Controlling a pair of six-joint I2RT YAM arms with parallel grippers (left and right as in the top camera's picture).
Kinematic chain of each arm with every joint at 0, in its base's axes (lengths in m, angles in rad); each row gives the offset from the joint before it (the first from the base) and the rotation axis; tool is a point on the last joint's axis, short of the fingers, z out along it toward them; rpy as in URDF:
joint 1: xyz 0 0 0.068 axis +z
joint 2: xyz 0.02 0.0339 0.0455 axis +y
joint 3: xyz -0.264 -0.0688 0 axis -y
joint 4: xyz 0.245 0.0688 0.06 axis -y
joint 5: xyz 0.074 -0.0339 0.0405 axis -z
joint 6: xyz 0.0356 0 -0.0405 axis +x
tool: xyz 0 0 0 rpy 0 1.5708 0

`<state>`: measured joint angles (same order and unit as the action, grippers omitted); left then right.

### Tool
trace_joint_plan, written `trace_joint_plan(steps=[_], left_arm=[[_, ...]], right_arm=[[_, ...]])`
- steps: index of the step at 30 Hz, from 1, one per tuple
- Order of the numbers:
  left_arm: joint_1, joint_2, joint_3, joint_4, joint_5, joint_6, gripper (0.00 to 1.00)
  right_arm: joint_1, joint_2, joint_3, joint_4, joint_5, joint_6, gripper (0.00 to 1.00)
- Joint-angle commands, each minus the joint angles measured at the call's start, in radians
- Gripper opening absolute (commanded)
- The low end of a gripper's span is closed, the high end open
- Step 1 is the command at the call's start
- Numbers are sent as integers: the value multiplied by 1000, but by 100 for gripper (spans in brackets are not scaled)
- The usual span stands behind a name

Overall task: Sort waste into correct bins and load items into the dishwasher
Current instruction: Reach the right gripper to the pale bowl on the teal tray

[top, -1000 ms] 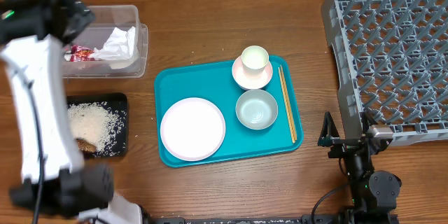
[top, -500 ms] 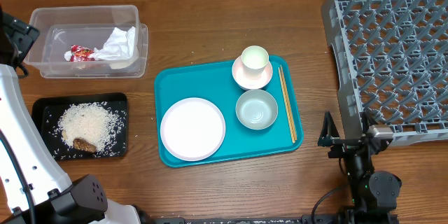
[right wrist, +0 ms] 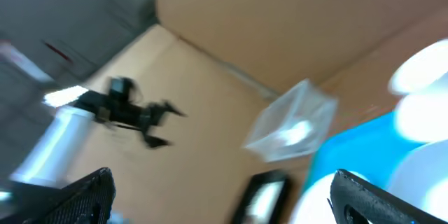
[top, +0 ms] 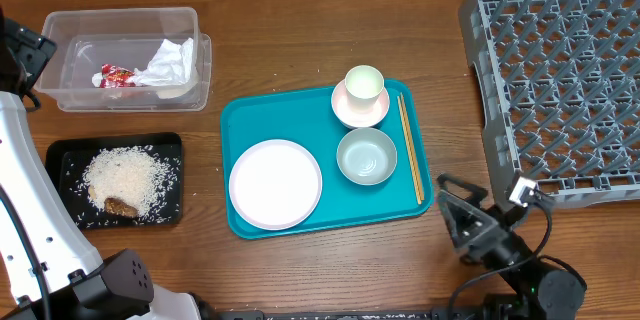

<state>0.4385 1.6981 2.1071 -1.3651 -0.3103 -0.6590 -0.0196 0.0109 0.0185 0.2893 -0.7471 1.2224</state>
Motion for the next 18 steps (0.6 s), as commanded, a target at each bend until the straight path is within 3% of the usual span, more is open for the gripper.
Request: trace_joint_plan(steps=[1,4,7,11,18], left_arm=[[0,3,3,0,-11,-18,100],[0,3,3,0,-11,-18,100],[0,3,3,0,-10,-18,100],[0,3,3,0,-10,-18,100],[0,3,3,0,-10,-18,100]], right_arm=[[-3,-8,-10,141,-42,266,100],[-4,-8,19,273,-1,248,100],[-4,0,137,159,23,108,100],[-4,90,411,-235,43,-201,100],[0,502,962,-1022,175,-816,99]])
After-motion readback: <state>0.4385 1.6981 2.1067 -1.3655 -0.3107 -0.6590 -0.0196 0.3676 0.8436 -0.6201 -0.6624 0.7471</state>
